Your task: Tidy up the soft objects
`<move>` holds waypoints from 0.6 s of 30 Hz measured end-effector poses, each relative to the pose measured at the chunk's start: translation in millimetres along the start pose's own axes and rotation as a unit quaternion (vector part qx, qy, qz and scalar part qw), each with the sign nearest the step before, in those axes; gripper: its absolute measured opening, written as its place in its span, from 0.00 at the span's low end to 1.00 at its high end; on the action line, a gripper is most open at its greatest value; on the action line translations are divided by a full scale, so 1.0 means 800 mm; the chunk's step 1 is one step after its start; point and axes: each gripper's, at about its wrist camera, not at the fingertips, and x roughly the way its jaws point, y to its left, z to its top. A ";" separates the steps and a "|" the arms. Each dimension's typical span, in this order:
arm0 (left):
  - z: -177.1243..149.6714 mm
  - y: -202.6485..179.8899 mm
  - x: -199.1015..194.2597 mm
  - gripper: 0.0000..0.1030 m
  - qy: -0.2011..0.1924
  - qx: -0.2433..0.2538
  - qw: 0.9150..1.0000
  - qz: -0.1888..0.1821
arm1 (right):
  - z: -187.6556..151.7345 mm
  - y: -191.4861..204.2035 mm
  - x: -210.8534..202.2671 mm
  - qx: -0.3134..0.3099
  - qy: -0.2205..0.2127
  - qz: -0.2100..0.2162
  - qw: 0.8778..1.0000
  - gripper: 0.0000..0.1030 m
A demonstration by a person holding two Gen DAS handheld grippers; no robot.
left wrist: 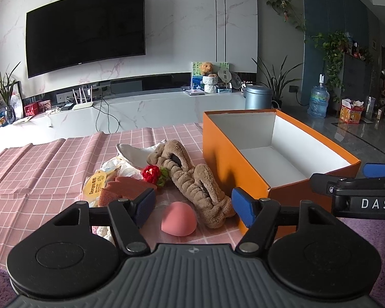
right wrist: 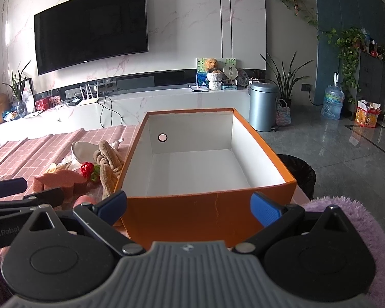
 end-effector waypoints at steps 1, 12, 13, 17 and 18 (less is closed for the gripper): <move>0.000 0.002 0.000 0.74 0.001 -0.001 1.000 -0.001 | 0.000 0.001 0.001 -0.003 -0.001 0.001 1.000 0.98; 0.012 0.056 0.010 0.66 0.045 -0.044 0.998 -0.005 | 0.027 0.046 0.012 -0.101 -0.015 0.056 0.993 0.82; 0.014 0.062 0.012 0.66 0.051 -0.048 0.998 -0.007 | 0.030 0.054 0.016 -0.114 -0.013 0.065 0.991 0.79; 0.018 0.094 0.022 0.66 0.069 -0.062 0.996 -0.001 | 0.043 0.080 0.034 -0.143 0.000 0.103 0.984 0.68; 0.018 0.102 0.025 0.69 0.072 -0.068 0.995 0.001 | 0.046 0.086 0.040 -0.150 0.005 0.110 0.983 0.65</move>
